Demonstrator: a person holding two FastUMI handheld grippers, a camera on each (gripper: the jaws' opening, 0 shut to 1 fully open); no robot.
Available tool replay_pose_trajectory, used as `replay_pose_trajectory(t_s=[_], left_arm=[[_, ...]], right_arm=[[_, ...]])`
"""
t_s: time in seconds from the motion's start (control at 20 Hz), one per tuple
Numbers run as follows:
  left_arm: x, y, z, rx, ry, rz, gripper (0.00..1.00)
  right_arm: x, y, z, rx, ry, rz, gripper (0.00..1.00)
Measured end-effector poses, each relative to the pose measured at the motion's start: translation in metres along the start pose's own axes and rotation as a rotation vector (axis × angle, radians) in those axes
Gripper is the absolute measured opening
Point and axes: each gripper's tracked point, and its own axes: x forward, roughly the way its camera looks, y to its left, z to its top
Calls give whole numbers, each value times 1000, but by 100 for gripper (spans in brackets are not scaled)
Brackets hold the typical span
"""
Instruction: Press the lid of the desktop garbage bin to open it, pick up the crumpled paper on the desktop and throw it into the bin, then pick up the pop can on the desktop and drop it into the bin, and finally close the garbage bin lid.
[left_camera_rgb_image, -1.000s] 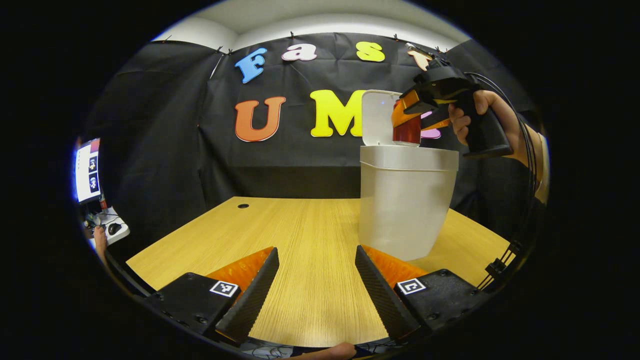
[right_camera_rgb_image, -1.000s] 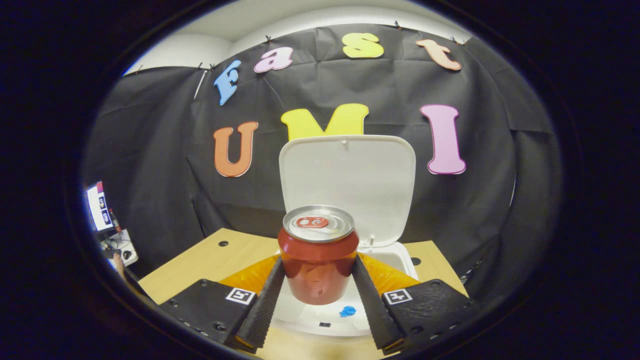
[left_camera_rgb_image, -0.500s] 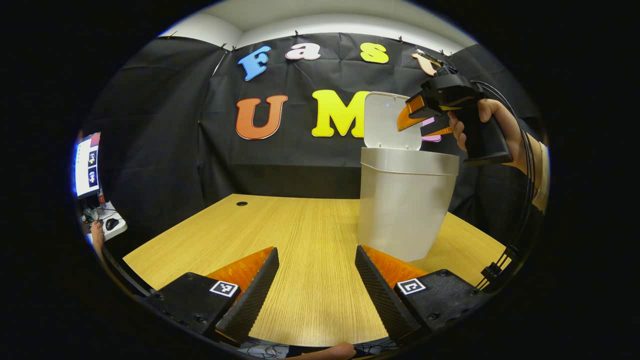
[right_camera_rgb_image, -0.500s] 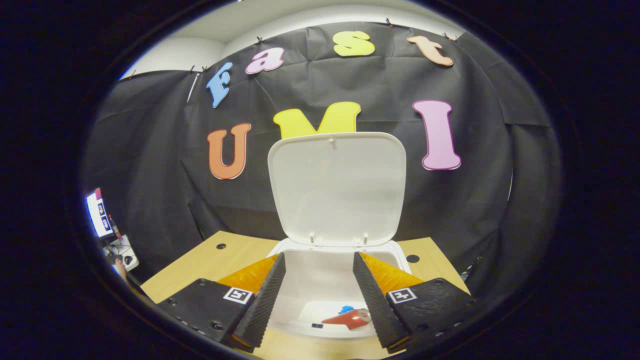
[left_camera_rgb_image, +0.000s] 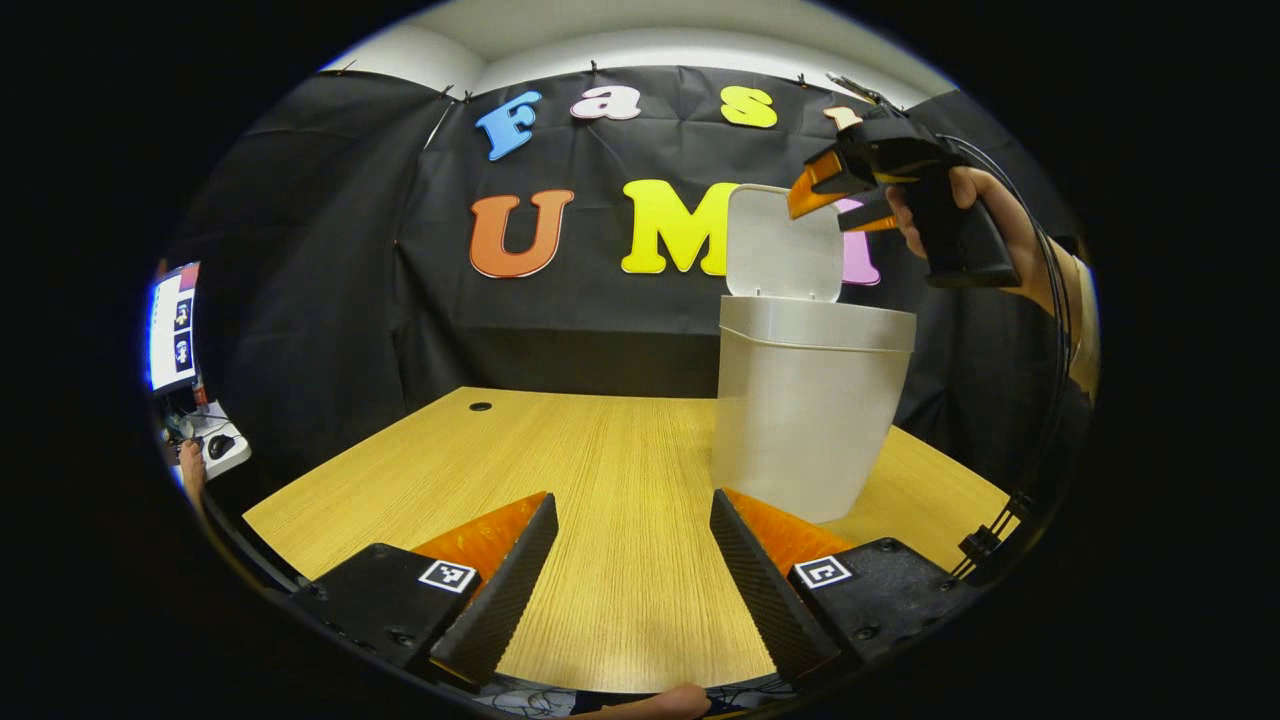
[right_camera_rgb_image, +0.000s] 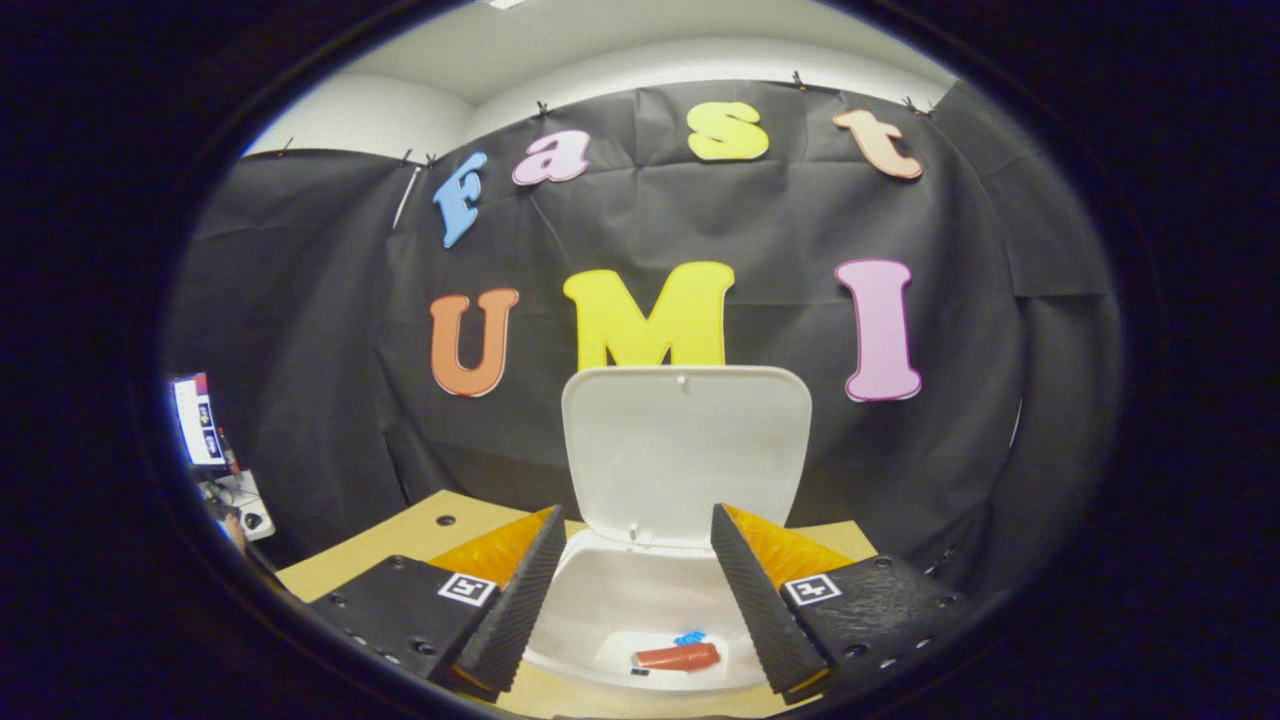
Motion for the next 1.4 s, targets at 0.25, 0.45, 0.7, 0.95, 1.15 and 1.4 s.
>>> replay_pose_trajectory(t_s=[0.25,0.45,0.7,0.95,1.15,1.4], left_arm=[[8,13,-5,24,-7,50,99],[12,14,-13,13,20,48,99],[10,24,-16,-10,20,36,99],[14,28,-22,-7,35,63,99],[16,19,-25,8,44,44,99],[17,15,-25,15,37,26,99]], right_arm=[[0,-6,74,-8,-163,-20,89],[28,-16,101,-21,-202,-81,89],[70,-19,109,-30,-184,-117,88],[97,-23,84,-18,-99,-140,91],[88,-20,75,5,-73,-131,92],[65,-13,68,-58,-37,-127,91]])
